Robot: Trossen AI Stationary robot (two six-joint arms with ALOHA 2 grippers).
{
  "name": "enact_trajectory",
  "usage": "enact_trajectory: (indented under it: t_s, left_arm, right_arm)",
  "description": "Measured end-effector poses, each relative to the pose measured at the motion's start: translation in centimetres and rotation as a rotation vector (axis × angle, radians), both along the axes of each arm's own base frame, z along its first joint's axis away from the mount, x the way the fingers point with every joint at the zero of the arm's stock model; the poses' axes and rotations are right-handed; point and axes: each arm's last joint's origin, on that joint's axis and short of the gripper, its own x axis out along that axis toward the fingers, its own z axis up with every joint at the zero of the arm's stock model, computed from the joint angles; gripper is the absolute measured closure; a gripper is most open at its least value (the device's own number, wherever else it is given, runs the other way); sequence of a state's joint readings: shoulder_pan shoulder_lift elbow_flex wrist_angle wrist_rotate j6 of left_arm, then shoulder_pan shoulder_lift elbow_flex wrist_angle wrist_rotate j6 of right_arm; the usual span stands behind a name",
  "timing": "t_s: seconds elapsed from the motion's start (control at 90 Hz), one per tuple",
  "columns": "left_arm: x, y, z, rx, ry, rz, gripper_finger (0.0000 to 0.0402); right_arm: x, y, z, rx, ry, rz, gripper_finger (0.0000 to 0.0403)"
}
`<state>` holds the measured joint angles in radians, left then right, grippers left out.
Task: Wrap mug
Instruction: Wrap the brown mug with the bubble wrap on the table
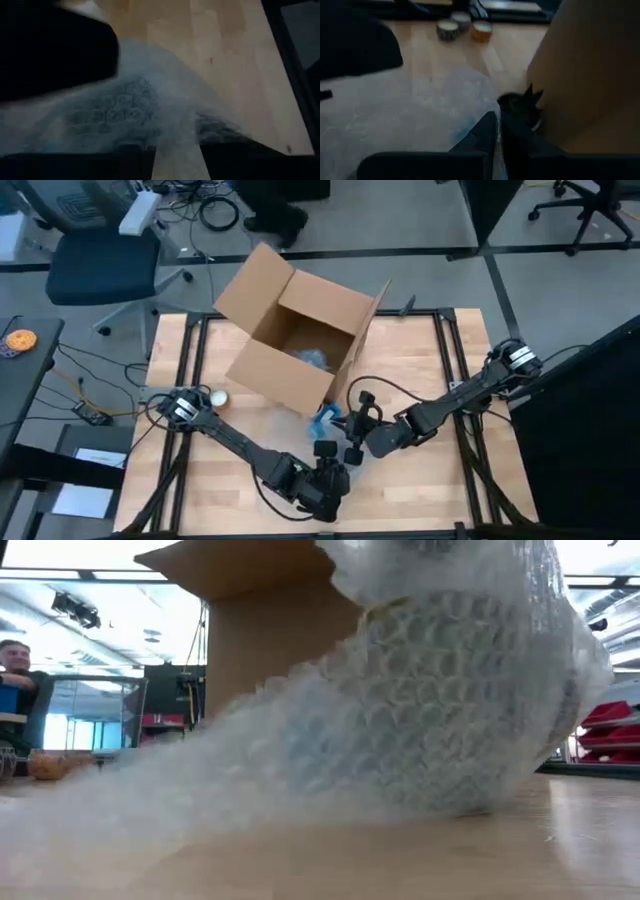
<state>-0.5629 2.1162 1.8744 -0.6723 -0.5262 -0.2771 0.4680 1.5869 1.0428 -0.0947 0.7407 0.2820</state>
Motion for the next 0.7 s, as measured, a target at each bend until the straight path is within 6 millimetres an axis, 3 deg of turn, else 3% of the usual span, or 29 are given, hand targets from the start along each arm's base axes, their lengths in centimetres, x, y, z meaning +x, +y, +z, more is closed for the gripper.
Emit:
enact_trajectory:
  t_s: [0.333, 0.7]
  left_arm:
    - [-1.0, -0.9, 0.0, 0.012, 0.042, -0.019, 0.0281]
    - [-4.7, -2.6, 4.7, 0.046, 0.153, -0.034, 0.0281]
  right_arm:
    - [0.4, -0.3, -0.7, 0.034, 0.032, 0.015, 0.0403]
    - [0.4, -0.2, -0.7, 0.055, 0.044, 0.046, 0.0403]
